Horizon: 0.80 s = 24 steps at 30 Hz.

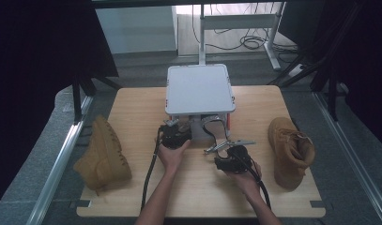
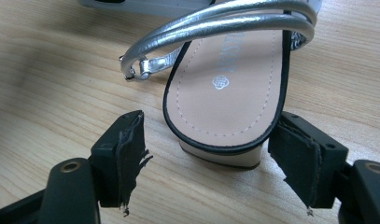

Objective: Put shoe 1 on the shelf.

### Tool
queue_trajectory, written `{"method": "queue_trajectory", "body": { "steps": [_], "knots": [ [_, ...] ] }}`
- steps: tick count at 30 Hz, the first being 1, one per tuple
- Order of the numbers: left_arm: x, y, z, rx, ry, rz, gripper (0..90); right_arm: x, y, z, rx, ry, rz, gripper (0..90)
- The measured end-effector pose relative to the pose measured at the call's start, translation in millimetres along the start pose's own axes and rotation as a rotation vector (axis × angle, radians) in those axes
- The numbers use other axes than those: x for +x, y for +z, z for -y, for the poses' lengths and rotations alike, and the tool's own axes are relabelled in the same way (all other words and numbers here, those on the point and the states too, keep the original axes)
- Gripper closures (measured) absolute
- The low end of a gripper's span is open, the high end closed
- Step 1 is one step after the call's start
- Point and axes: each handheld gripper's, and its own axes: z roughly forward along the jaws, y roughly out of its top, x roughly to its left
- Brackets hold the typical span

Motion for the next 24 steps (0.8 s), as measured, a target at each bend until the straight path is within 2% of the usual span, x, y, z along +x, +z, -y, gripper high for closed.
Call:
{"method": "queue_trajectory", "body": {
  "steps": [9, 18, 21, 24],
  "knots": [
    [0.5, 2.1, 0.6, -0.015, -0.027, -0.007, 39.7, -0.9, -1.7, 1.4, 0.0, -0.001, -0.013, 27.7],
    [2.0, 1.9, 0.8, -0.012, -0.023, -0.001, 39.7, -0.2, 1.7, 2.8, 0.0, -0.012, 0.001, 27.9],
    [-0.4, 2.1, 0.9, -0.014, -0.016, -0.013, 39.8, -1.6, 3.6, 2.0, -0.014, -0.007, 0.013, 31.8],
    [0.4, 1.9, 0.0, -0.005, -0.021, -0.007, 39.8, -4.1, 2.8, 1.1, -0.045, 0.018, 0.017, 37.3]
  ]
}}
